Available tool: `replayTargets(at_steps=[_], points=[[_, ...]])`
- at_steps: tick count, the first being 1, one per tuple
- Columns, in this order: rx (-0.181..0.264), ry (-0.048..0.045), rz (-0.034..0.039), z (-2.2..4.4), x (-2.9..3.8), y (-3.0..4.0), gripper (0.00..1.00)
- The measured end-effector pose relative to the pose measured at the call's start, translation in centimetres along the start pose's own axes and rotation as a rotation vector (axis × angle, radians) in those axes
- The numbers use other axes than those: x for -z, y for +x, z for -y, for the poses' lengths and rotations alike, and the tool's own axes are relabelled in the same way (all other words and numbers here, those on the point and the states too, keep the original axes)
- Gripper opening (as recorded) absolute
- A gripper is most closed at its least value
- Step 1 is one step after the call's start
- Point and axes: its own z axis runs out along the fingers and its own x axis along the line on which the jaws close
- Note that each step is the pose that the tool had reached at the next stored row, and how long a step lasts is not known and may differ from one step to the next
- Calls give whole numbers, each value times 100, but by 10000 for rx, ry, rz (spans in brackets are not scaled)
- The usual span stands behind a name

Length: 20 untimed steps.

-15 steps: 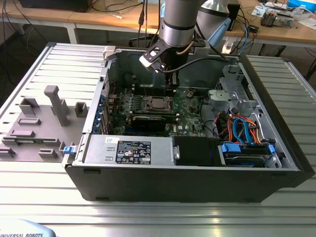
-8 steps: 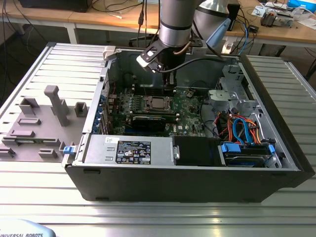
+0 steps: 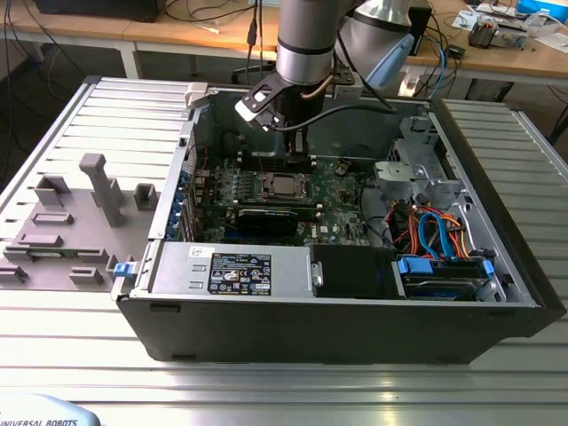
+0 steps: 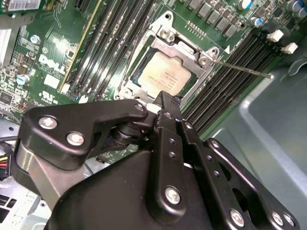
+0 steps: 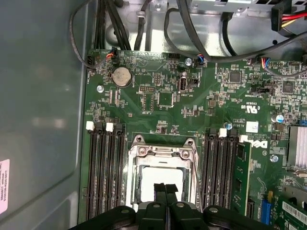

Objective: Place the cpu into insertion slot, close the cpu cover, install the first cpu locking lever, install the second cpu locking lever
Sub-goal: 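Close the cpu cover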

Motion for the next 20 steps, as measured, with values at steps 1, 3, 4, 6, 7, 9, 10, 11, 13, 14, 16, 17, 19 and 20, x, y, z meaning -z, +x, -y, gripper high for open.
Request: replayTargets(at_steps=[1, 3, 4, 6, 7, 9, 10, 11, 13, 14, 16, 17, 19, 20], points=[[1, 0, -1, 0, 0, 0, 11], [0, 0, 0, 1, 0, 0, 11], [0, 0, 0, 1, 0, 0, 11], [0, 0, 0, 21, -8, 0, 11], [0, -2, -4, 89, -37, 5, 11], [2, -1, -3, 171, -111, 10, 11], [7, 0, -3, 196, -142, 10, 11], [10, 0, -2, 214, -161, 11, 11], [19, 0, -3, 257, -211, 14, 11], [21, 0, -3, 261, -228, 14, 11], [25, -1, -3, 266, -267, 14, 11], [26, 0, -3, 270, -286, 14, 11], [27, -1, -4, 280, -323, 14, 11], [27, 0, -3, 284, -336, 14, 11]])
